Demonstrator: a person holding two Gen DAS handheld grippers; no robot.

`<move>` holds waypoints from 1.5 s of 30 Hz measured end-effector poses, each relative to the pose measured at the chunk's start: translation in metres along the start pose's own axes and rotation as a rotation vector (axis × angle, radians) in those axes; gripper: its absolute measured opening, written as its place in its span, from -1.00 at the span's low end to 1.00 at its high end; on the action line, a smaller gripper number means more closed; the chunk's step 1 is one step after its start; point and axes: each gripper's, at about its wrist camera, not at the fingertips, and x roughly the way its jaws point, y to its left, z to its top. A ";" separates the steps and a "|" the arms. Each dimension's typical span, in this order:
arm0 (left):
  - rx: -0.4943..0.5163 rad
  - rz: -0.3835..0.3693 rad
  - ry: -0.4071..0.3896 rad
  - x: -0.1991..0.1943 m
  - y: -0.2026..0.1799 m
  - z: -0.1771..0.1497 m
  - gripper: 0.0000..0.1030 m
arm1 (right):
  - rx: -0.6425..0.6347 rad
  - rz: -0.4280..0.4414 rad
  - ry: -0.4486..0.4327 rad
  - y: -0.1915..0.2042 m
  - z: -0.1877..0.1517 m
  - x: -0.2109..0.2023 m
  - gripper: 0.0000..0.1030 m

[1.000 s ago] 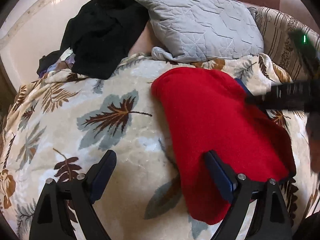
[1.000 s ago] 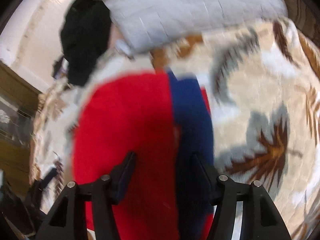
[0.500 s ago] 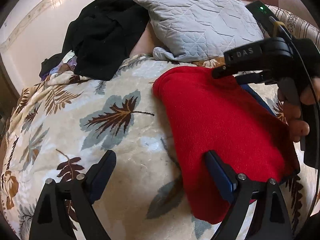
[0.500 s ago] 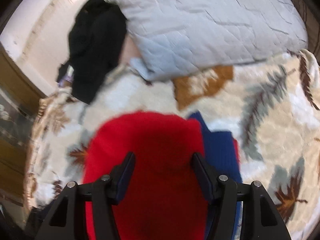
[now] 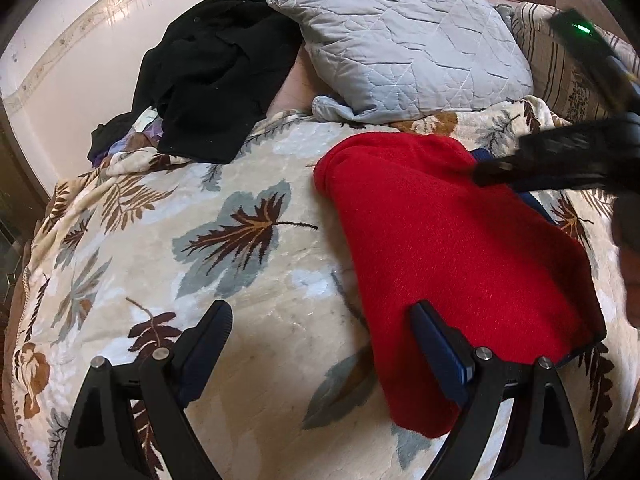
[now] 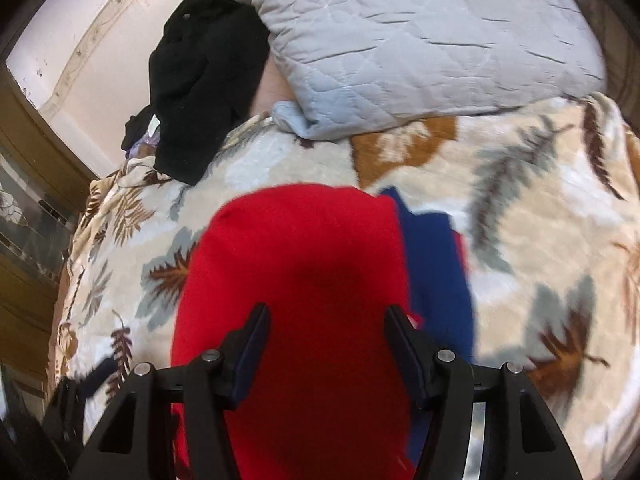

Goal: Fold small clothes

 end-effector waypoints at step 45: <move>-0.268 -0.561 0.057 0.031 0.003 0.015 -0.03 | 0.046 0.270 -0.029 -0.033 -0.028 0.022 -0.07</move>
